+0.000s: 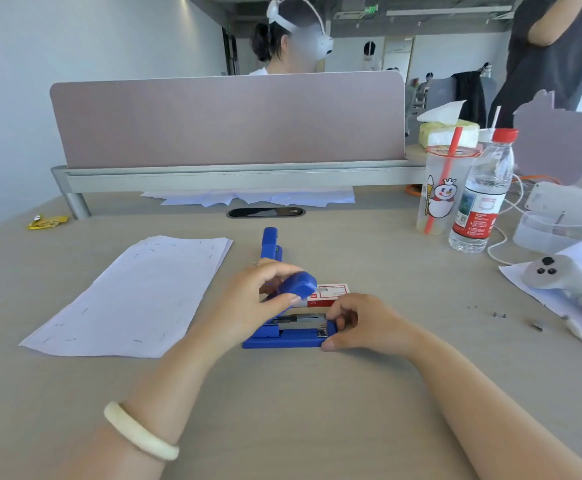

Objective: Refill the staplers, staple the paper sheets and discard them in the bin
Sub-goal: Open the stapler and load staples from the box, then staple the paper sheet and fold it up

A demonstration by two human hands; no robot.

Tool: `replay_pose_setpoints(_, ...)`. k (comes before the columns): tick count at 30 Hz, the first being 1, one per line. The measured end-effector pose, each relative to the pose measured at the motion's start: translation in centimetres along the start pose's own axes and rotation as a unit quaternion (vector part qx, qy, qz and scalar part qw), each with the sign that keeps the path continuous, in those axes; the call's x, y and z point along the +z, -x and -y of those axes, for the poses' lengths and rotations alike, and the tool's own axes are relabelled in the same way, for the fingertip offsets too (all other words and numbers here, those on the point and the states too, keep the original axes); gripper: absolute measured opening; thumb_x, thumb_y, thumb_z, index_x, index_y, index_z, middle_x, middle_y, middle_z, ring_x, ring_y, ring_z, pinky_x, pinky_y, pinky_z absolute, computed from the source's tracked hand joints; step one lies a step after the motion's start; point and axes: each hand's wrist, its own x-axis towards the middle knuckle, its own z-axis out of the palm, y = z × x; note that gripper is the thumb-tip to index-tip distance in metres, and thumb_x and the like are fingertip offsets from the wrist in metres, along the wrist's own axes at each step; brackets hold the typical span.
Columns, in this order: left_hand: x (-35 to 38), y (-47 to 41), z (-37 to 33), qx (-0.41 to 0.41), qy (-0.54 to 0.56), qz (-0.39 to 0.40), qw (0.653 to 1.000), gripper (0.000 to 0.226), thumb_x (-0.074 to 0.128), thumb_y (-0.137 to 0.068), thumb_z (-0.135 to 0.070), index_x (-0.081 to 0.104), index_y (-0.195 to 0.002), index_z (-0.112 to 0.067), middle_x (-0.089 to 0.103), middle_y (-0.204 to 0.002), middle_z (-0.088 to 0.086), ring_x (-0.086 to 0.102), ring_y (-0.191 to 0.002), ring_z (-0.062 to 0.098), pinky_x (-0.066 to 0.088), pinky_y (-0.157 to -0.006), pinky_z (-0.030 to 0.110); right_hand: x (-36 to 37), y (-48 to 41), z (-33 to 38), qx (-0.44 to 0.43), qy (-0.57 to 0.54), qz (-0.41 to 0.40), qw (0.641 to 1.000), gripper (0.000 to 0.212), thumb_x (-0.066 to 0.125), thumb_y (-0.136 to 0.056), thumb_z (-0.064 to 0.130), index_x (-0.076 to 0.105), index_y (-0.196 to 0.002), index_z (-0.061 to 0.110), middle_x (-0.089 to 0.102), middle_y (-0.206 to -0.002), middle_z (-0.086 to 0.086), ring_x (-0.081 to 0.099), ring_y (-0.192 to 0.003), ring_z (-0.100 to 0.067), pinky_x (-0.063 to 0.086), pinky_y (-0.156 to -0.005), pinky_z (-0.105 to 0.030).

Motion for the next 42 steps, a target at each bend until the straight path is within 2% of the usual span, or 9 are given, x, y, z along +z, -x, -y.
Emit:
replay_pose_setpoints(7, 2.7, -0.2, 2.0, 0.032, -0.092, 0.043, 0.994, 0.035, 0.062, -0.085, -0.018, 0.06, -0.119, -0.027, 0.052, -0.105, -0.02, 0.046, -0.102, -0.009, 0.028, -0.084, -0.003, 0.2, 0.1, 0.3, -0.02, 0.024, -0.009, 0.999, 0.025, 0.081, -0.062, 0.033, 0.062, -0.078, 0.029, 0.053, -0.073, 0.009, 0.048, -0.065, -0.008, 0.04, -0.065, -0.026)
replay_pose_setpoints(13, 2.2, 0.3, 2.0, 0.022, -0.052, 0.011, 0.998, 0.033, 0.061, -0.086, -0.021, 0.061, -0.119, -0.026, 0.057, -0.105, -0.016, 0.051, -0.101, -0.006, 0.036, -0.083, -0.001, -0.8, 0.0, 0.3, -0.022, -0.035, 0.021, 0.999, 0.044, 0.08, -0.066, 0.025, 0.064, -0.107, 0.03, 0.054, -0.075, 0.007, 0.049, -0.064, -0.003, 0.041, -0.064, -0.014)
replay_pose_setpoints(19, -0.9, 1.7, 2.5, -0.035, -0.038, -0.057, 0.997, 0.029, 0.055, -0.089, -0.027, 0.061, -0.117, -0.029, 0.056, -0.103, -0.022, 0.052, -0.102, -0.008, 0.038, -0.09, 0.013, -1.2, 0.3, 1.6, -0.07, -0.024, -0.101, 0.992, 0.044, 0.079, -0.068, 0.022, 0.061, -0.105, 0.036, 0.058, -0.098, 0.006, 0.055, -0.083, -0.001, 0.042, -0.073, -0.005)
replay_pose_setpoints(23, -4.9, 3.8, 4.4, -0.079, -0.084, -0.104, 0.988, 0.028, 0.056, -0.089, -0.027, 0.061, -0.116, -0.027, 0.056, -0.105, -0.018, 0.053, -0.1, -0.004, 0.033, -0.082, -0.001, -0.2, 0.3, 4.7, -0.131, 0.004, -0.163, 0.978, 0.03, 0.074, -0.073, 0.027, 0.063, -0.099, 0.038, 0.06, -0.1, 0.014, 0.055, -0.097, -0.001, 0.04, -0.081, -0.005)
replay_pose_setpoints(28, -10.0, 7.0, 8.3, -0.178, -0.152, -0.184, 0.955, 0.026, 0.056, -0.089, -0.023, 0.063, -0.114, -0.02, 0.058, -0.119, -0.007, 0.052, -0.109, 0.009, 0.034, -0.09, 0.019, 5.2, -2.1, 11.6, -0.151, 0.008, -0.049, 0.987, 0.021, 0.068, -0.08, 0.025, 0.063, -0.101, 0.026, 0.059, -0.096, 0.012, 0.055, -0.093, 0.001, 0.042, -0.081, -0.009)
replay_pose_setpoints(33, -11.6, 9.5, 10.9, -0.234, -0.177, -0.156, 0.943, 0.032, 0.058, -0.088, -0.022, 0.06, -0.12, -0.017, 0.052, -0.134, 0.002, 0.044, -0.126, 0.016, 0.032, -0.102, 0.023, 12.9, -7.3, 13.8, -0.151, 0.087, 0.045, 0.984, 0.045, 0.062, -0.083, 0.037, 0.053, -0.125, 0.024, 0.046, -0.137, 0.009, 0.042, -0.123, -0.008, 0.033, -0.102, -0.022)
replay_pose_setpoints(35, -12.1, 10.2, 11.2, -0.246, -0.177, -0.139, 0.943, 0.036, 0.056, -0.089, -0.022, 0.056, -0.125, -0.017, 0.046, -0.139, 0.0, 0.039, -0.132, 0.014, 0.028, -0.107, 0.024, 14.9, -8.6, 13.6, -0.144, 0.115, 0.06, 0.981, 0.053, 0.06, -0.085, 0.036, 0.047, -0.133, 0.02, 0.035, -0.149, 0.004, 0.028, -0.138, -0.013, 0.023, -0.11, -0.025)
replay_pose_setpoints(38, -12.7, 11.2, 11.6, -0.258, -0.168, -0.112, 0.945, 0.04, 0.056, -0.089, -0.028, 0.052, -0.129, -0.021, 0.039, -0.144, -0.003, 0.048, -0.123, 0.013, 0.033, -0.106, 0.024, 16.3, -9.3, 13.0, -0.164, 0.17, 0.068, 0.969, 0.047, 0.056, -0.088, 0.035, 0.052, -0.127, 0.01, 0.041, -0.145, -0.008, 0.029, -0.135, -0.023, 0.022, -0.104, -0.028)
replay_pose_setpoints(42, -12.9, 11.9, 12.4, -0.261, -0.197, -0.072, 0.943, 0.046, 0.059, -0.085, -0.036, 0.05, -0.129, -0.028, 0.036, -0.147, -0.007, 0.046, -0.125, 0.009, 0.031, -0.107, 0.024, 16.6, -9.6, 12.0, -0.168, 0.117, 0.018, 0.979, 0.04, 0.06, -0.086, 0.036, 0.059, -0.123, 0.023, 0.046, -0.144, 0.006, 0.032, -0.135, -0.011, 0.021, -0.095, -0.011)
